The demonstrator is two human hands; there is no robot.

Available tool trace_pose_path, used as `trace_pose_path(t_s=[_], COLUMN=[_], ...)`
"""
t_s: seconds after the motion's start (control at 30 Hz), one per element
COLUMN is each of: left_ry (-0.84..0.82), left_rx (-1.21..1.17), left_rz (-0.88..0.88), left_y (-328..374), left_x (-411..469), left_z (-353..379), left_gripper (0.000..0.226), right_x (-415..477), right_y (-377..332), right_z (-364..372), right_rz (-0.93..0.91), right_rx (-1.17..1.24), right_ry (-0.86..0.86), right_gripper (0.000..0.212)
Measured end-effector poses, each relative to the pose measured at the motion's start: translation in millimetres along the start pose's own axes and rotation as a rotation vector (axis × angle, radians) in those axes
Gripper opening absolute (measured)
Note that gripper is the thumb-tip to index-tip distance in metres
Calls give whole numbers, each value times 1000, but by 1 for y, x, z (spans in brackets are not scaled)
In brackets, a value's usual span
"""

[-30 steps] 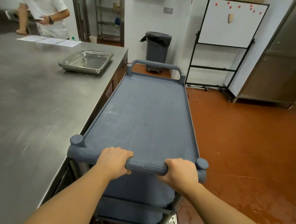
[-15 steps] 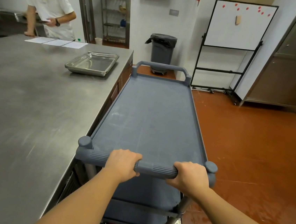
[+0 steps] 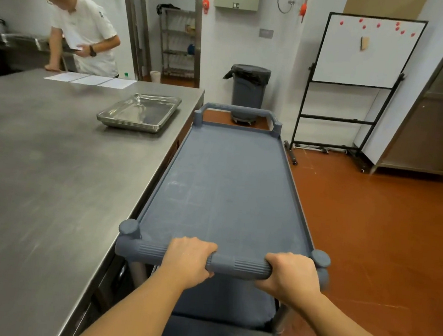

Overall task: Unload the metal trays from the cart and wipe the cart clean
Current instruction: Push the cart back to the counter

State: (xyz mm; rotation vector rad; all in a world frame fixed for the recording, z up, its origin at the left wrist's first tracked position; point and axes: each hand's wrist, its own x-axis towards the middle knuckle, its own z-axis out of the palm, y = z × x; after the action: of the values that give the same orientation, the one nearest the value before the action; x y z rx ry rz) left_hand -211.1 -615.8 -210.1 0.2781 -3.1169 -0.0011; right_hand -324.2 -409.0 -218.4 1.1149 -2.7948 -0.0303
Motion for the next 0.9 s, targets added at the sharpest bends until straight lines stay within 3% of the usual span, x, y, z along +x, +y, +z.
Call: trace_pose_path(t_s=[0.57, 0.9], left_ry=[-23, 6], left_rx=[21, 3], left_rz=[-90, -54], left_y=[-49, -88], left_x=[145, 232], left_z=[3, 7], left_gripper=[23, 23], right_x=[159, 250], right_y=[39, 55], right_z=[24, 34], right_rz=[-64, -33], right_rx=[45, 8], right_ry=[-20, -72], right_gripper=[40, 43])
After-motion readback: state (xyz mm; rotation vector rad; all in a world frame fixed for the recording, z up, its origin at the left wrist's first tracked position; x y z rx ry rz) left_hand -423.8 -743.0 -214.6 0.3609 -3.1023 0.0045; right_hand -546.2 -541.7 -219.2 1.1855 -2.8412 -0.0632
